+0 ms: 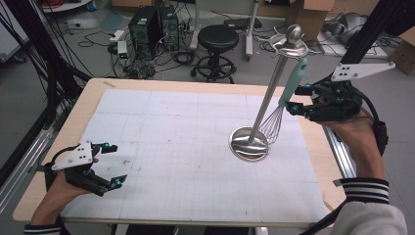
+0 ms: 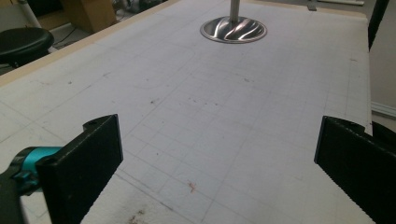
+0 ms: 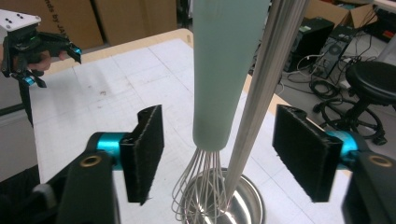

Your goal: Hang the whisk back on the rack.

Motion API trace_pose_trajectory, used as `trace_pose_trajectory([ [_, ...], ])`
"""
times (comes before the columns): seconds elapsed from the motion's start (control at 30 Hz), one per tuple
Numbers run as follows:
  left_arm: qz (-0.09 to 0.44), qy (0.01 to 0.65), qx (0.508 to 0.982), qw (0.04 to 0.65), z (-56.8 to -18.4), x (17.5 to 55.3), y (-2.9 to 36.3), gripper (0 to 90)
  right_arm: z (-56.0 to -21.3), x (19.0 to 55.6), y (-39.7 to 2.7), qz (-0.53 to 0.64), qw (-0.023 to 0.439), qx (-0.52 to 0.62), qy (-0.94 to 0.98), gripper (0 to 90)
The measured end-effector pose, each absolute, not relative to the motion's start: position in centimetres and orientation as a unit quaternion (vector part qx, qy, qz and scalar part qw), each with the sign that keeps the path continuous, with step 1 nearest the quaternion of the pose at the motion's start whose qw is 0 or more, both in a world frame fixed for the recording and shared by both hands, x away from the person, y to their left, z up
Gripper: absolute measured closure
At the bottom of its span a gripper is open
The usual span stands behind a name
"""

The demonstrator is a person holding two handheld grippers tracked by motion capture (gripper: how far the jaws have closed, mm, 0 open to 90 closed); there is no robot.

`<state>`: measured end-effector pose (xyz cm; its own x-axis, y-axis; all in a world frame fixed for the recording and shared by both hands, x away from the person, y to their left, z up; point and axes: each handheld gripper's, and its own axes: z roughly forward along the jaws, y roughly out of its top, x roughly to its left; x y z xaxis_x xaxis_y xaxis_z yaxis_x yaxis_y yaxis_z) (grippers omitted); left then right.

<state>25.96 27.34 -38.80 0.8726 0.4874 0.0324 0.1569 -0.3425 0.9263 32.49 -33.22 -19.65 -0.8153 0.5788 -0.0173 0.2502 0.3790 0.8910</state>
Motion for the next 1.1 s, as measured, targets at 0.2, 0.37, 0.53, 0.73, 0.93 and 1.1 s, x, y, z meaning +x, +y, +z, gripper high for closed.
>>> trace_pose_trajectory([
  [0.2, 0.154, 0.201, 0.803, 0.539, -38.7, 25.8, 27.4, 1.7, -21.2, 31.6, -33.4, 0.496, 0.160, 0.259, 0.813, 17.3],
  [0.37, 0.159, 0.205, 0.802, 0.538, -38.6, 25.7, 27.6, 1.7, -22.9, 31.2, -33.9, 0.502, 0.165, 0.280, 0.802, 7.5],
  [0.53, 0.161, 0.213, 0.797, 0.541, -38.6, 25.6, 28.2, 1.7, -24.5, 30.5, -34.1, 0.512, 0.168, 0.280, 0.795, 0.5],
  [0.73, 0.161, 0.221, 0.793, 0.545, -38.7, 25.7, 28.7, 1.7, -26.2, 29.1, -34.3, 0.526, 0.171, 0.275, 0.787, 0.5],
  [0.93, 0.158, 0.219, 0.792, 0.548, -38.7, 25.5, 28.9, 1.7, -28.1, 27.9, -34.5, 0.540, 0.177, 0.277, 0.775, 0.5],
  [1.1, 0.159, 0.218, 0.793, 0.546, -38.7, 25.4, 29.0, 1.7, -29.3, 27.3, -34.4, 0.543, 0.183, 0.276, 0.772, 0.5],
])
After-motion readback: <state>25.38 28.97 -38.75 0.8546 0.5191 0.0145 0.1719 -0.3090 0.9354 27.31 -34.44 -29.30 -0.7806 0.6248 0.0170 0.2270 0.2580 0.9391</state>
